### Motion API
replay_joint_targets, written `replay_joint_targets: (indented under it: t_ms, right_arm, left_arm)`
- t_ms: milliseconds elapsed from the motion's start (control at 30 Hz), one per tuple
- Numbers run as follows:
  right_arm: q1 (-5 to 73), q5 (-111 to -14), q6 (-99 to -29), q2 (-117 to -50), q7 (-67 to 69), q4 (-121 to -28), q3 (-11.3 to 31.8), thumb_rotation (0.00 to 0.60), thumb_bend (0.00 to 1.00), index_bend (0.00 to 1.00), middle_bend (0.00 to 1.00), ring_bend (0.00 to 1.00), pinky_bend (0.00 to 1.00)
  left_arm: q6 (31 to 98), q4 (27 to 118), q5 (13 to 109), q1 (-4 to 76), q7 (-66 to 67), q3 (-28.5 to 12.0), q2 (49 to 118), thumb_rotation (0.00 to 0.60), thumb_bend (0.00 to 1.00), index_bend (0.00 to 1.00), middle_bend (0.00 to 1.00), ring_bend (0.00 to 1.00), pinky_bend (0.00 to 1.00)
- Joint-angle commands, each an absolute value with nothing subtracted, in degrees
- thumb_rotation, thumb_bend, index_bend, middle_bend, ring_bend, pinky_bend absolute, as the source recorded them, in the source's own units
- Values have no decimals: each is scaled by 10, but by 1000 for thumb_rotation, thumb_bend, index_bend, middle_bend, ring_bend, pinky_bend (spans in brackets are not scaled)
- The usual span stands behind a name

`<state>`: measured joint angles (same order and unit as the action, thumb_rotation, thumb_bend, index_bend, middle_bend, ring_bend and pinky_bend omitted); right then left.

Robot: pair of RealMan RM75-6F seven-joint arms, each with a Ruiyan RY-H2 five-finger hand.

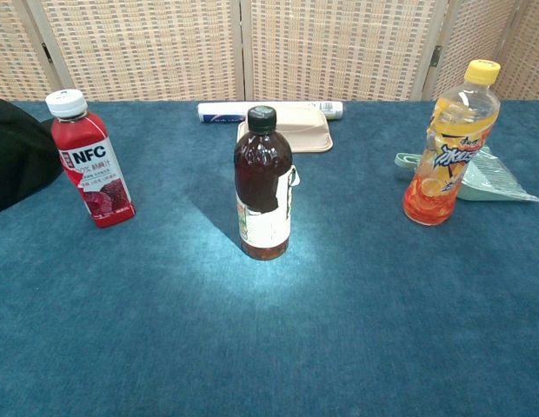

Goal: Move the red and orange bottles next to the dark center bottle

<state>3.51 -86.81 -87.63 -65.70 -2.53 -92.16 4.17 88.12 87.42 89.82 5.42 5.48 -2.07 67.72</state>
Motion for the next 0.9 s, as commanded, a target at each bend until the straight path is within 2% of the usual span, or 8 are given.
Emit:
replay_joint_targets:
  t_ms: [33,267,500,900]
  right_arm:
    - [36,-872,-872,-652,-17,-928,38,600,342,467,438,390,513]
    - [38,-887,-869,-645,10,-936,31,600,333,467,394,325,512]
    - [41,-893,-867,-650,53,-928,31,600,244,390,293,225,425]
    - [73,-892,-844,-684,85,-903,50,600,202,333,261,209,411]
  left_arm:
    - [879,873,898,55,60,-19,678,600,314,320,343,363,621]
    - [878,879,898,54,61,-17,675,600,314,320,342,363,621]
    - [876,880,900,54,55,-14,673,600,314,320,343,363,621]
    - [878,880,893,51,43,-15,667,600,314,317,342,363,621]
